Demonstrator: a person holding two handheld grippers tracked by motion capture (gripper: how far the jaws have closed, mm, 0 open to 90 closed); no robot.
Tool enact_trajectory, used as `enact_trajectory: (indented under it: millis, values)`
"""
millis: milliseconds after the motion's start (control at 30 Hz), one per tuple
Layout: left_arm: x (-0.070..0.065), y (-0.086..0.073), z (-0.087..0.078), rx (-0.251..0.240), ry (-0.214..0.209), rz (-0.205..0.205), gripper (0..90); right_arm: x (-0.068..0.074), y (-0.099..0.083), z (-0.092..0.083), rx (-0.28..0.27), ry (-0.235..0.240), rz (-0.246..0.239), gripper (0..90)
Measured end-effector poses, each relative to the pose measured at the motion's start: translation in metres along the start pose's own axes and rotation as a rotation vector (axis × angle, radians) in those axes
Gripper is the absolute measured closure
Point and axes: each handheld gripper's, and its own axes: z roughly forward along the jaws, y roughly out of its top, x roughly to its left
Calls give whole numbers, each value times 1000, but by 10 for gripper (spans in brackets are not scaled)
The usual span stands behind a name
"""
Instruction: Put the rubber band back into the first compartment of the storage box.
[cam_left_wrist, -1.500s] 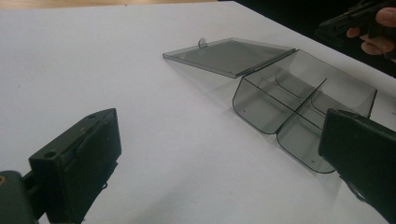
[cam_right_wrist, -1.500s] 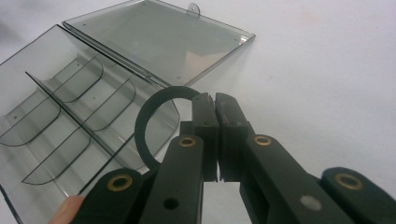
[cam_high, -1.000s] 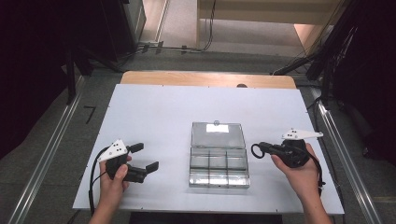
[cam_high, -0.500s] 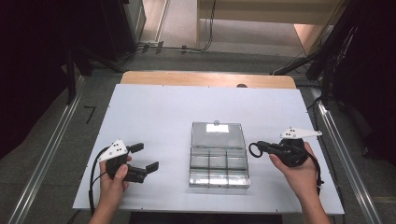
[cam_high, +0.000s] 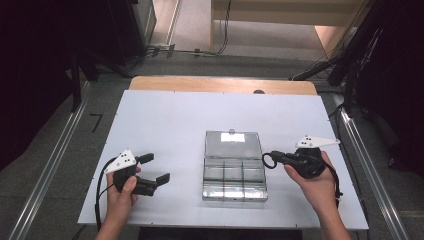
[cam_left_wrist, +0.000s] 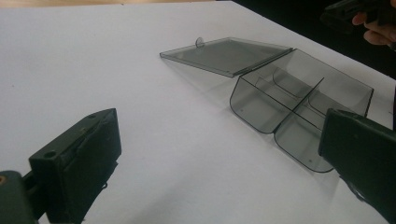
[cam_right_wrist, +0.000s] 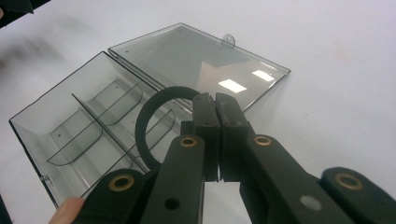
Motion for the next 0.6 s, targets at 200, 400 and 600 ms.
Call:
enact_trajectory:
  millis: [200,400,600]
  values:
    - [0,0,0,-5,1,-7,0,5,3,2,0,11,-4,868]
    - [0,0,0,-1,-1,-2,0,8,5,5,-1,24,-8,868]
    - [0,0,0,-5,-3,-6,0,12,8,8,2,39,-11,868]
